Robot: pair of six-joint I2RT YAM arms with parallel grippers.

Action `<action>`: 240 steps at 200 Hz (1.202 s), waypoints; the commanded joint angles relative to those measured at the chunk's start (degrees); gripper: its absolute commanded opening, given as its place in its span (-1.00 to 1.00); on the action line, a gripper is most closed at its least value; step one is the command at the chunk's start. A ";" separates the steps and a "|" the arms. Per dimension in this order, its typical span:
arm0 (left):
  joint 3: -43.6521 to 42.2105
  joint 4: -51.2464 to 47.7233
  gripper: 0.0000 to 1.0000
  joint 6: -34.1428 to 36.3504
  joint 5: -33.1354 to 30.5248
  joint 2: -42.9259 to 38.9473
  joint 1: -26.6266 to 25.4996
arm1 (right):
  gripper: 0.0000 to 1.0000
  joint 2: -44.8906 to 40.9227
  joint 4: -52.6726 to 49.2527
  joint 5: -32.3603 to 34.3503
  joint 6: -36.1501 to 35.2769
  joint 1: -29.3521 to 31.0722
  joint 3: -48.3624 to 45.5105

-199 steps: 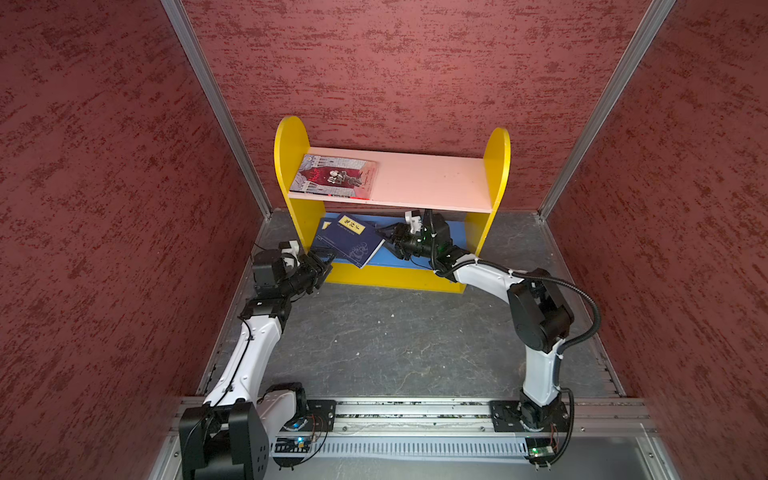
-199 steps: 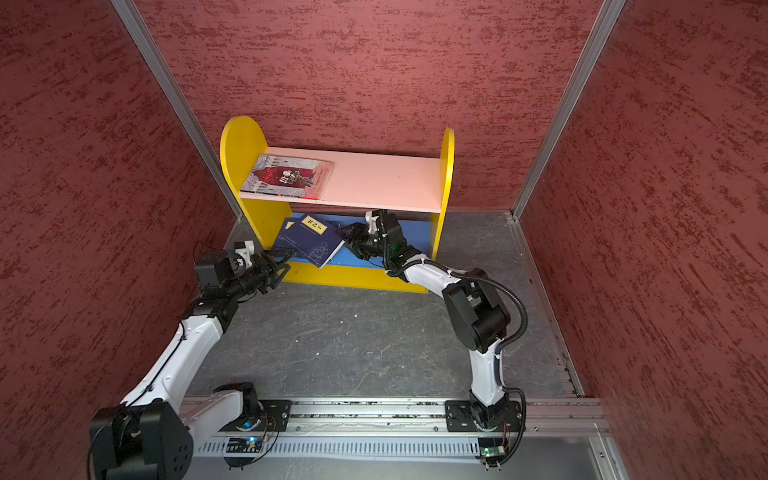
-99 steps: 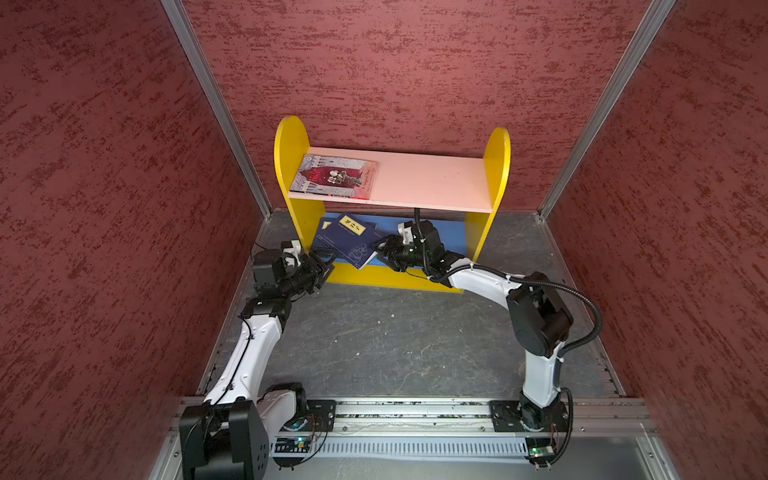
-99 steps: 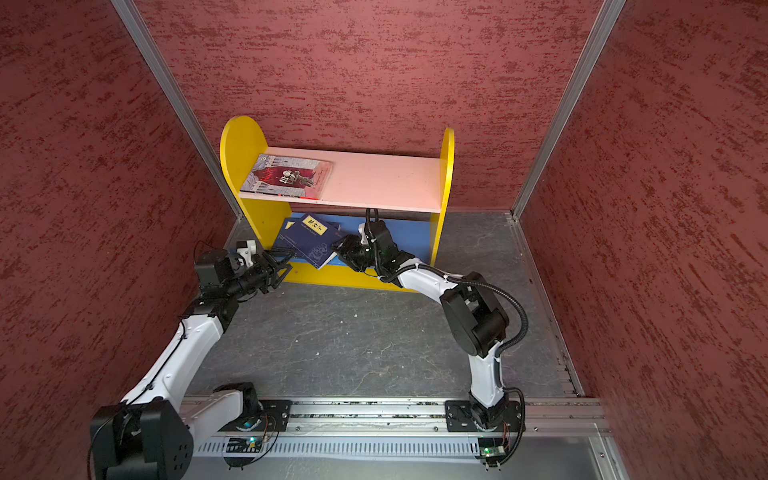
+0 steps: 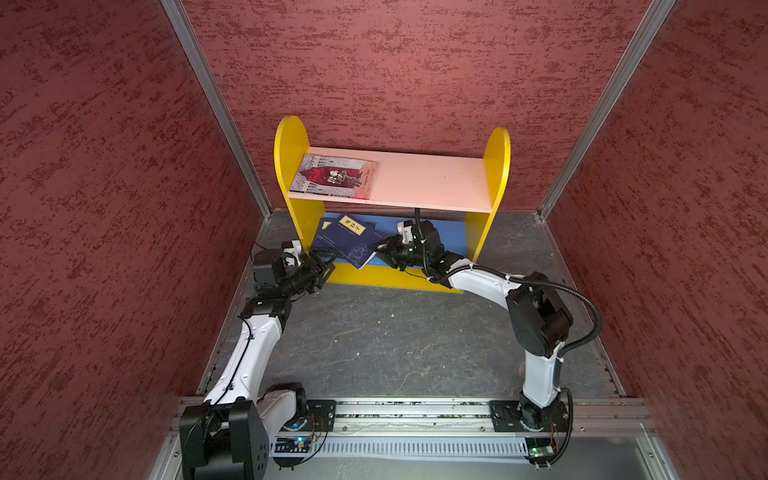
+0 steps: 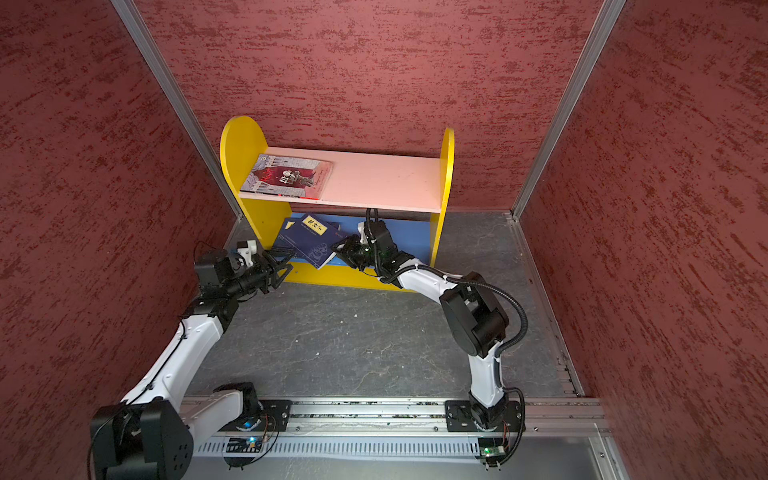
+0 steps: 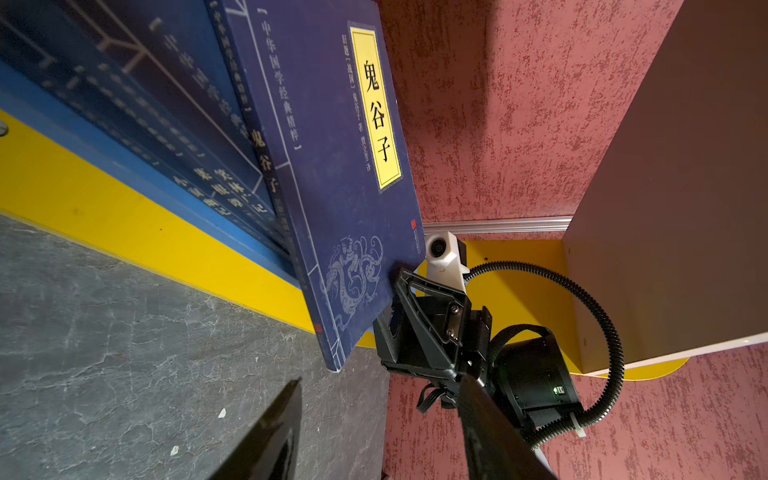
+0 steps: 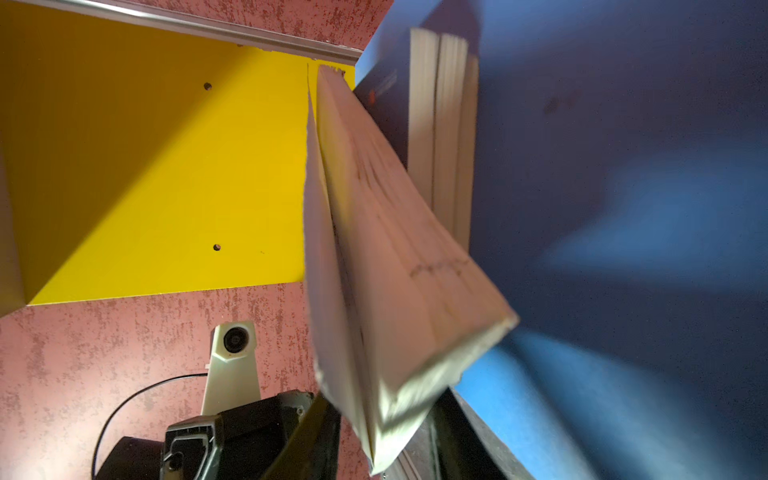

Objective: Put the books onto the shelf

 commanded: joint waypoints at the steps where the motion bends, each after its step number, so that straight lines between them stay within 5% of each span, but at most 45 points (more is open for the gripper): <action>1: -0.37 1.24 0.20 -0.11 0.80 -0.46 0.41 | -0.52 -0.18 2.52 1.63 -0.14 0.19 -0.48; 43: -0.14 0.40 0.20 -0.21 1.33 -0.74 1.16 | -0.93 1.10 1.10 1.11 -1.71 -0.24 0.88; 108: 0.55 -0.51 0.20 -0.52 2.11 -0.57 1.60 | -0.90 2.19 -7.29 1.25 -8.80 -2.86 5.07; 145: 0.55 -0.80 0.20 -0.74 2.22 -0.74 1.86 | -0.77 3.66 -10.02 0.49 -11.83 -3.93 8.67; 178: 0.03 -0.98 0.20 -0.97 2.45 -1.26 2.17 | -0.33 4.48 -10.14 -0.85 -12.57 -4.30 9.90; 240: -0.94 -0.26 0.20 -1.88 2.29 -1.36 2.49 | -0.24 2.92 4.50 -4.24 -3.46 -3.86 2.67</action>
